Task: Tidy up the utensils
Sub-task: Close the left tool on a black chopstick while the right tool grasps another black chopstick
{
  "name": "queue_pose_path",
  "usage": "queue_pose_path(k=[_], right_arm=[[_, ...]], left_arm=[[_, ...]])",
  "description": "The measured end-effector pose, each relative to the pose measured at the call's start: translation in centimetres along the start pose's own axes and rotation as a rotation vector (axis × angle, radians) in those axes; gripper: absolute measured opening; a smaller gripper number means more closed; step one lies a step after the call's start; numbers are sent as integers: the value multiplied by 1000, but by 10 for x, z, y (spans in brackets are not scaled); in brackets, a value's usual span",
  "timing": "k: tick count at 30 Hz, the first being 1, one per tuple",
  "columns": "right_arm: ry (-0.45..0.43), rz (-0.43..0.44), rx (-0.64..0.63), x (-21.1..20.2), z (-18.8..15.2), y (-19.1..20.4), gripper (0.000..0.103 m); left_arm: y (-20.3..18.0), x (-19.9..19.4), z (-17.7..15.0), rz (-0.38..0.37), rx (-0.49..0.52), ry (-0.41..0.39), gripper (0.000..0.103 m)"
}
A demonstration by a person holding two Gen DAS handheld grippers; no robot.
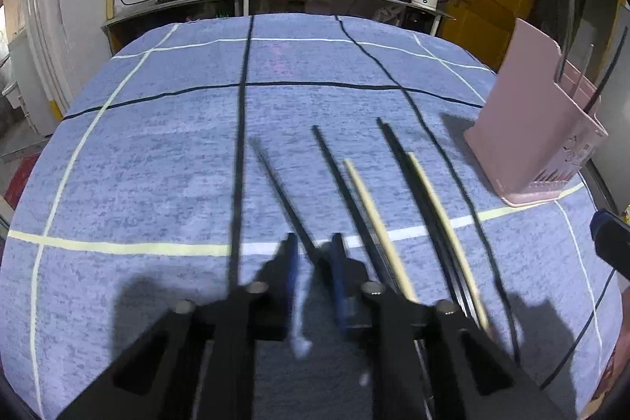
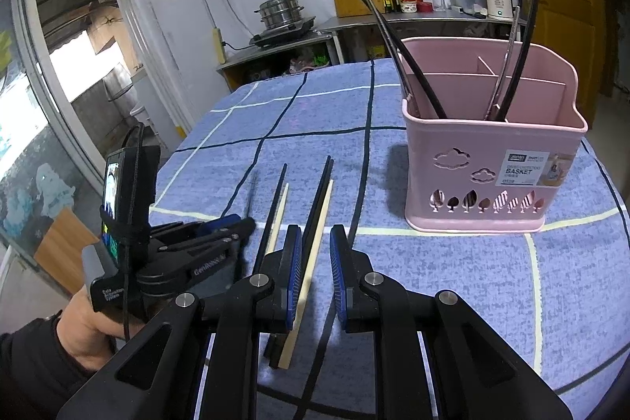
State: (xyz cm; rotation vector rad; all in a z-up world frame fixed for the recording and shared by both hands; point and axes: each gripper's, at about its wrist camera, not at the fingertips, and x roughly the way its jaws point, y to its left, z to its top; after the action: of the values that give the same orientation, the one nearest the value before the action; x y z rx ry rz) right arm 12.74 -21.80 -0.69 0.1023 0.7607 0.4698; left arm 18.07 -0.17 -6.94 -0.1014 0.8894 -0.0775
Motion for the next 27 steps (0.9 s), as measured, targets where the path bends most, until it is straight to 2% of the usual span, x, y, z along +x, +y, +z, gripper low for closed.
queue_pose_path(k=[8,15,21,27], right_arm=[[27,49,-22,25,5,17,15],[96,98,-69,76,17,43,15],[156,104,-84,118,25,51,15],[199,80,-96,144,27,52,15]], left_arm=[[41,-11,-6,9,-39,14,10],[77,-19,-9,48,-110,8,10],[92,-17,-5,-4,-150,11,10],[98,-8,2,-24,-181,12,10]])
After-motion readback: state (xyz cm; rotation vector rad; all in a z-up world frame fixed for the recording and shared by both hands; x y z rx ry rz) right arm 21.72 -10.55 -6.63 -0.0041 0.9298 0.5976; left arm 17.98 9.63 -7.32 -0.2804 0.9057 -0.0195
